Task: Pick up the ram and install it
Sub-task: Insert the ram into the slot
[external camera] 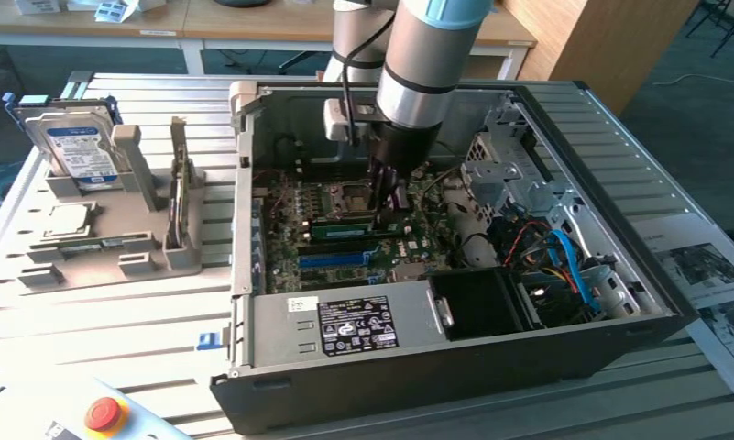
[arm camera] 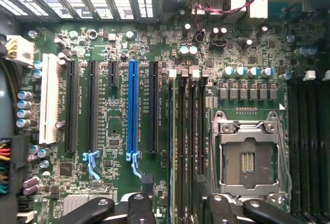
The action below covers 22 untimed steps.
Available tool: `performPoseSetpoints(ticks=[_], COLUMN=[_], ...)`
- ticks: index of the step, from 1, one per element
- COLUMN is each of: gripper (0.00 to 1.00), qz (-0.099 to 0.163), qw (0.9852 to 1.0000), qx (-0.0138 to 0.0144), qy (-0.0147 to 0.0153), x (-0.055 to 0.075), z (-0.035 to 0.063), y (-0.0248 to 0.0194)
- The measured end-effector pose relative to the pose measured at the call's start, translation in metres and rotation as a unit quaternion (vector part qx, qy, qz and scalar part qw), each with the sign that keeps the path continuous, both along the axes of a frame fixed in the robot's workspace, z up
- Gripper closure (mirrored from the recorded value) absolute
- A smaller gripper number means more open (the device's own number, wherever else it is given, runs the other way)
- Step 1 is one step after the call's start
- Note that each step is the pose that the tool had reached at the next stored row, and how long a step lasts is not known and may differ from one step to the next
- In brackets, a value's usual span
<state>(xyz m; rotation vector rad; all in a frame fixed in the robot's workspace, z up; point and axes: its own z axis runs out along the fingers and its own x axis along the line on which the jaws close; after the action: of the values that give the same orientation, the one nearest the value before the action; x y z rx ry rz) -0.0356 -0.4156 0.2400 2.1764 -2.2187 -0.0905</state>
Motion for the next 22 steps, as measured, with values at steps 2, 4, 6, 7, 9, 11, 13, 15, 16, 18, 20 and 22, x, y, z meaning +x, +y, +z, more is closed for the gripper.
performPoseSetpoints(ticks=[2, 4, 6, 7, 9, 11, 13, 15, 16, 18, 20, 22], gripper=[0.57, 0.57, 0.57, 0.57, 0.57, 0.57, 0.57, 0.57, 0.57, 0.57, 0.57, 0.57], qz=[0.000, 0.000, 0.000, 0.000, 0.000, 0.000, 0.000, 0.000, 0.000, 0.000, 0.000, 0.000], qw=[1.0000, 1.0000, 1.0000, 1.0000, 1.0000, 1.0000, 1.0000, 1.0000, 1.0000, 1.0000, 1.0000, 1.0000], qx=[0.0000, 0.0000, 0.0000, 0.0000, 0.0000, 0.0000, 0.0000, 0.0000, 0.0000, 0.0000, 0.0000, 0.0000], qy=[0.0000, 0.0000, 0.0000, 0.0000, 0.0000, 0.0000, 0.0000, 0.0000, 0.0000, 0.0000, 0.0000, 0.0000], x=[0.000, 0.000, 0.000, 0.000, 0.000, 0.000, 0.000, 0.000, 0.000, 0.000, 0.000, 0.000], z=[0.0041, 0.0080, 0.0124, 0.0146, 0.0190, 0.0234, 0.0284, 0.0335, 0.0360, 0.0408, 0.0450, 0.0490], y=[0.0000, 0.0000, 0.0000, 0.0000, 0.0000, 0.0000, 0.0000, 0.0000, 0.0000, 0.0000, 0.0000, 0.0000])
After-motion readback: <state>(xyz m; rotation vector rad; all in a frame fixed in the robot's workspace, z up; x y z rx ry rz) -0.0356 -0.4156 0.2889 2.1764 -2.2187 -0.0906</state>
